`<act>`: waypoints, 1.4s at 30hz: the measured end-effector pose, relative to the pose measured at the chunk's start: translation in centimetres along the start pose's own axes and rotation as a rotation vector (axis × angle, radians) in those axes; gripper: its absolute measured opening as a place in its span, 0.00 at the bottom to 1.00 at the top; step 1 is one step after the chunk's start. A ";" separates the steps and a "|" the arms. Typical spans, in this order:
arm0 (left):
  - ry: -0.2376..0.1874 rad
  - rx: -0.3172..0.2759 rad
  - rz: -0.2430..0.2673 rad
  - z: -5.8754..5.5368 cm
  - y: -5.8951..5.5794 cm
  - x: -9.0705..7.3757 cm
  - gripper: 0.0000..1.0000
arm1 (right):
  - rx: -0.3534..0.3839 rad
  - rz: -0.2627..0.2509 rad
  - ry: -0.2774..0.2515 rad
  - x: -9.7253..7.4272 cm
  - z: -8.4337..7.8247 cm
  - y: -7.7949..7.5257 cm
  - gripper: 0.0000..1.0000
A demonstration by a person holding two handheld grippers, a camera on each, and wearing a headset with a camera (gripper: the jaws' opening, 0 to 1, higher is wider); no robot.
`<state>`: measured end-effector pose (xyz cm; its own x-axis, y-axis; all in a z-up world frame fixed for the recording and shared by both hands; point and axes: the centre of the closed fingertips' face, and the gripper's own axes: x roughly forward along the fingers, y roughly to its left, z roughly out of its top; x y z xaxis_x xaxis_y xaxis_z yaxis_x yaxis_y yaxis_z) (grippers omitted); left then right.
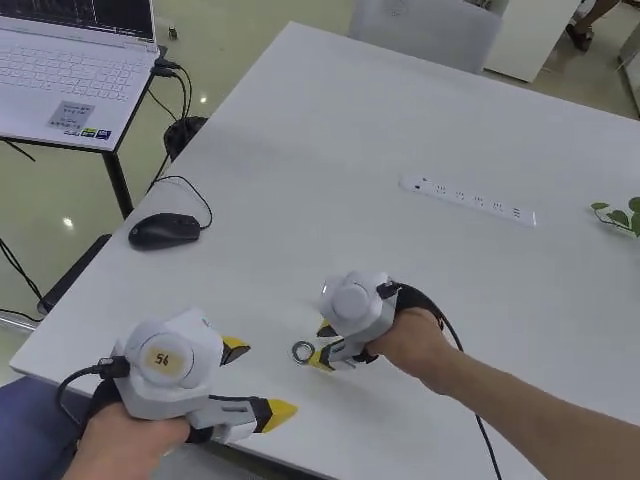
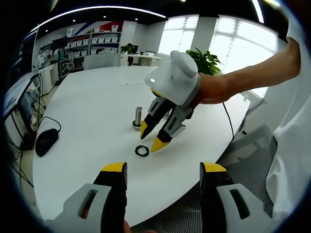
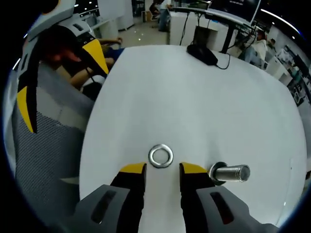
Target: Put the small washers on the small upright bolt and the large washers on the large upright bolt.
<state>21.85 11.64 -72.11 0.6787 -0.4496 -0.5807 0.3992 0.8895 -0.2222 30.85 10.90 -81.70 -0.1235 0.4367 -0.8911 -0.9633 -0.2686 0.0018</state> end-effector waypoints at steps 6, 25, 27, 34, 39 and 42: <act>0.008 0.005 -0.001 -0.1 0.2 -0.1 0.60 | -0.010 0.012 0.008 0.9 0.1 0.3 0.30; 0.010 0.012 -0.006 0.2 0.1 0.0 0.60 | -0.287 0.138 0.007 1.3 0.7 0.8 0.31; 0.012 0.008 -0.003 0.1 0.2 -0.1 0.60 | -0.313 0.153 0.017 1.2 0.6 0.8 0.31; 0.014 0.003 0.001 -0.1 0.2 -0.2 0.60 | -0.375 0.178 0.033 1.1 0.6 0.8 0.30; 0.015 0.005 0.000 0.0 0.1 0.0 0.59 | -0.478 0.197 0.045 1.1 0.4 1.4 0.26; 0.011 0.007 -0.003 0.2 0.1 0.1 0.59 | -0.450 0.191 0.049 1.1 0.5 1.3 0.25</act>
<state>22.07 11.63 -72.05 0.6706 -0.4517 -0.5884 0.4058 0.8874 -0.2187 29.36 11.45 -82.51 -0.2660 0.3056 -0.9142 -0.7244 -0.6891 -0.0196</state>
